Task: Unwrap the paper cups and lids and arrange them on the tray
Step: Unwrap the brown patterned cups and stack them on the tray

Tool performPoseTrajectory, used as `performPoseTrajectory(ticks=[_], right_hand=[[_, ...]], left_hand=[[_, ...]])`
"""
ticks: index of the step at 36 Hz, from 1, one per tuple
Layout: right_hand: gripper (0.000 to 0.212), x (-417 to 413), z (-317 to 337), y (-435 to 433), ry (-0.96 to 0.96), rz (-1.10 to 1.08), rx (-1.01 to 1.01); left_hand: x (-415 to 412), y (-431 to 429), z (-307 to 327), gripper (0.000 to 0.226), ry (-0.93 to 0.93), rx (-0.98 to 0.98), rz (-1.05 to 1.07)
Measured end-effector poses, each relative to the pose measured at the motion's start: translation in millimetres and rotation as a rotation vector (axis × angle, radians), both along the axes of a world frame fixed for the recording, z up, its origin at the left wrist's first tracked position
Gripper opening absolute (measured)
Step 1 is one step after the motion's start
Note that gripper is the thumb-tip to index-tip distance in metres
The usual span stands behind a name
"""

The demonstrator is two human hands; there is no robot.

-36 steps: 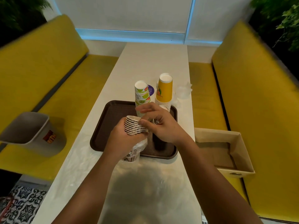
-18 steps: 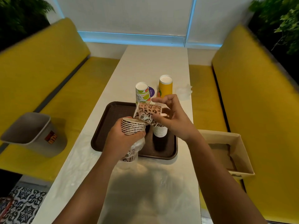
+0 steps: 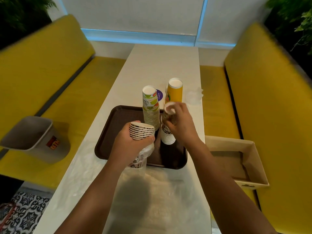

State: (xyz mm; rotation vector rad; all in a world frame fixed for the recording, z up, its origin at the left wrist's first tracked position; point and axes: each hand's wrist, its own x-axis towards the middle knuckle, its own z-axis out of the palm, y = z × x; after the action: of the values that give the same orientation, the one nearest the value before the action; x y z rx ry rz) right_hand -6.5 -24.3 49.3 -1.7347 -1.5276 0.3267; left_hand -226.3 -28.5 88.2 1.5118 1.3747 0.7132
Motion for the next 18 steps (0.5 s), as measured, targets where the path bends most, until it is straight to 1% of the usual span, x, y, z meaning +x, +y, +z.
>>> performPoseTrajectory(ticks=[2,4,7,9,10,12,15,18], right_hand=[[0.041,-0.5,-16.0,0.1,-0.031,0.029,-0.121],[0.042,-0.7,-24.7,-1.4,-0.009,0.023,-0.158],[0.034,-2.7,-24.1,-3.4,-0.036,-0.039,-0.036],[0.026,-8.6,-9.6,-8.5,0.016,-0.055,0.074],[0.022,-12.7,-0.1,-12.0,0.066,-0.022,0.122],[0.013,-20.8,19.0,-20.2,0.176,0.137,0.151],[0.008,-27.4,38.4,-29.9,0.221,0.379,0.081],[0.01,-26.9,42.3,-32.9,0.246,0.43,0.053]], left_hand=[[0.3,0.7,-0.5,0.066,0.004,-0.001,-0.004],[0.8,1.3,-1.4,0.067,0.014,-0.001,-0.009],[0.8,2.2,-2.1,0.068,0.025,-0.001,-0.017],[0.7,1.8,-2.4,0.067,0.028,0.002,-0.019],[0.7,1.4,-2.7,0.067,0.027,0.004,-0.021],[1.8,-0.2,-2.3,0.067,0.025,0.005,-0.028],[4.2,-2.6,0.5,0.06,0.018,-0.003,-0.047],[5.9,-4.1,2.2,0.056,0.026,0.0,-0.083]])
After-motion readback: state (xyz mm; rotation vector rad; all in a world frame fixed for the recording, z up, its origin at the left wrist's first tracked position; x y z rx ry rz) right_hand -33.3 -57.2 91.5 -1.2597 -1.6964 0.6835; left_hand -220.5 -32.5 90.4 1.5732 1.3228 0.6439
